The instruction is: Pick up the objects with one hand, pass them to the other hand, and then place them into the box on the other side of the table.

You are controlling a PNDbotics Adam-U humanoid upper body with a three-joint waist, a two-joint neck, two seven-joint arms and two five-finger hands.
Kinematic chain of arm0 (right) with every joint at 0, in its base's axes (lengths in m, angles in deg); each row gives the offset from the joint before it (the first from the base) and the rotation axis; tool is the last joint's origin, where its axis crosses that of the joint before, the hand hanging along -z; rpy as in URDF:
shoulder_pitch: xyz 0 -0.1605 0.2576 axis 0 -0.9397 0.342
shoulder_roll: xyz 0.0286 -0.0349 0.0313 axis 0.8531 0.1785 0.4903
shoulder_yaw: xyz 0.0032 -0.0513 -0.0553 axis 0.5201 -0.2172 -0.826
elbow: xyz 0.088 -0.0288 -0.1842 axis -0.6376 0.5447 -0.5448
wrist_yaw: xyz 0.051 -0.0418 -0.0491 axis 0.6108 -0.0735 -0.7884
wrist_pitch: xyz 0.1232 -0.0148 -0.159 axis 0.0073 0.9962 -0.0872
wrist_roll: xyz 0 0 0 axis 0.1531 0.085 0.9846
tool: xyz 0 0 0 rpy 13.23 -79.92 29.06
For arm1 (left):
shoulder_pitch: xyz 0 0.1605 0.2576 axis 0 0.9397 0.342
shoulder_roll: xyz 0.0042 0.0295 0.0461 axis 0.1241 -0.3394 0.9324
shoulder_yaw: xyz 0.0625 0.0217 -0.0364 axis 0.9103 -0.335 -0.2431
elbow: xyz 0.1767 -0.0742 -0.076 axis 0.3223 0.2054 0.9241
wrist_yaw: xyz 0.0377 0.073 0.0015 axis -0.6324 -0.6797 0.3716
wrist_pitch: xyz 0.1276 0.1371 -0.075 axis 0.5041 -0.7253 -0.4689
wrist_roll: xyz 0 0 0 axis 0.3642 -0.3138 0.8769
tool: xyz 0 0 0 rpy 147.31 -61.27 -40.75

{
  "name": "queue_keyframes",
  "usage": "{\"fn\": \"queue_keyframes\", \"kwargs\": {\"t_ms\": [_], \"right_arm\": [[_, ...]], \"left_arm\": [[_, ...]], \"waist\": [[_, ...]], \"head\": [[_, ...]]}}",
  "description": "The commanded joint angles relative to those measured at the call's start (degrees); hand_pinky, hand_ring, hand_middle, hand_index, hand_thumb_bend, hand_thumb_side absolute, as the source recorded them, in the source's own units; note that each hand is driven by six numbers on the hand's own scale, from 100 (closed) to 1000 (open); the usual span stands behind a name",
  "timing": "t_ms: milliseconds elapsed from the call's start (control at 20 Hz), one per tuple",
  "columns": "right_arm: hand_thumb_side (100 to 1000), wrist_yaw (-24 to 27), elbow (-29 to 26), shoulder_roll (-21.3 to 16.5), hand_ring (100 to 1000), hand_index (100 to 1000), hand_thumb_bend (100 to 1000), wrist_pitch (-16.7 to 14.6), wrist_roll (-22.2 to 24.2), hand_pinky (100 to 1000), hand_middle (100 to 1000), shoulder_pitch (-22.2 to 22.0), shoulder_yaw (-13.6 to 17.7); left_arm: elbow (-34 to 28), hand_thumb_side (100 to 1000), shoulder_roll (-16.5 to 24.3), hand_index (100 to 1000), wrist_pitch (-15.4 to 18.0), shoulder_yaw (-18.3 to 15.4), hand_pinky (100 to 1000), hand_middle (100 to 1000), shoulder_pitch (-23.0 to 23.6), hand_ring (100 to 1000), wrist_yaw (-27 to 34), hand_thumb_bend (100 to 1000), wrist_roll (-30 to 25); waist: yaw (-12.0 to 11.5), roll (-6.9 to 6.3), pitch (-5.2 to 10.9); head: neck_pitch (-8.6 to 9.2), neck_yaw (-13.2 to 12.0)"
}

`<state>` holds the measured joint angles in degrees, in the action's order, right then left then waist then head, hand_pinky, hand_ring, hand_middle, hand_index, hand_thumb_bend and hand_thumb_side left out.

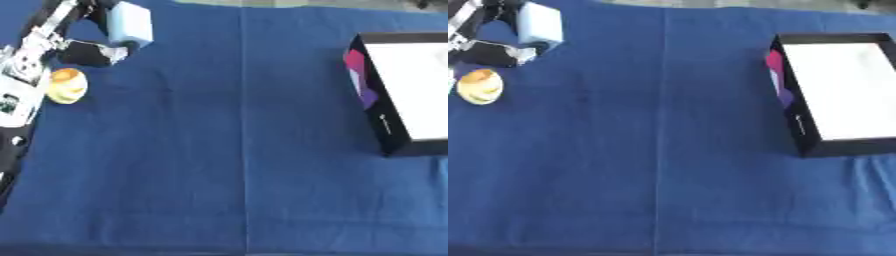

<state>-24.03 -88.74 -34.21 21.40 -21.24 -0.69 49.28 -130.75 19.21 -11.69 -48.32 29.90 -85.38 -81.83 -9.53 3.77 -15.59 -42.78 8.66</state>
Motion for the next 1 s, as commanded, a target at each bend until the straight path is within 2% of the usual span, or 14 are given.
{"fn": "queue_keyframes", "kwargs": {"t_ms": [50, 400, 600, 1000], "right_arm": [[447, -2.3, 2.1, -1.6, 1000, 1000, 100, -0.2, 0.9, 883, 1000, 1.8, -0.7], [426, -7.4, 7.5, 0.1, 1000, 1000, 100, -1.1, 3.3, 884, 1000, 5.1, -2.9], [413, -9.5, 9.0, 0.6, 1000, 1000, 100, -2.0, 3.9, 883, 1000, 6.1, -3.8], [323, -15.2, 10.2, 1.7, 1000, 1000, 100, -4.6, 5.0, 884, 1000, 7.4, -6.5]], "left_arm": [[-2.8, 100, -1.9, 549, 0.6, 0.0, 732, 365, -0.3, 458, -0.1, 100, 1.5], [-5.5, 100, -8.3, 548, 1.9, 0.1, 732, 364, 2.0, 456, -0.2, 100, 3.6], [-6.3, 100, -10.0, 547, 2.4, 0.4, 731, 364, 2.7, 456, -0.7, 100, 4.3], [-6.4, 100, -12.8, 547, 3.3, 1.1, 731, 364, 3.6, 456, -3.8, 100, 6.4]], "waist": [[-0.4, 0.74, 2.33], [-2.7, 1.37, 1.94], [-3.5, 1.43, 1.75], [-4.0, 1.6, 1.84]], "head": [[-0.4, 1.0], [0.55, 1.6], [0.53, 2.4], [0.03, 4.2]]}}
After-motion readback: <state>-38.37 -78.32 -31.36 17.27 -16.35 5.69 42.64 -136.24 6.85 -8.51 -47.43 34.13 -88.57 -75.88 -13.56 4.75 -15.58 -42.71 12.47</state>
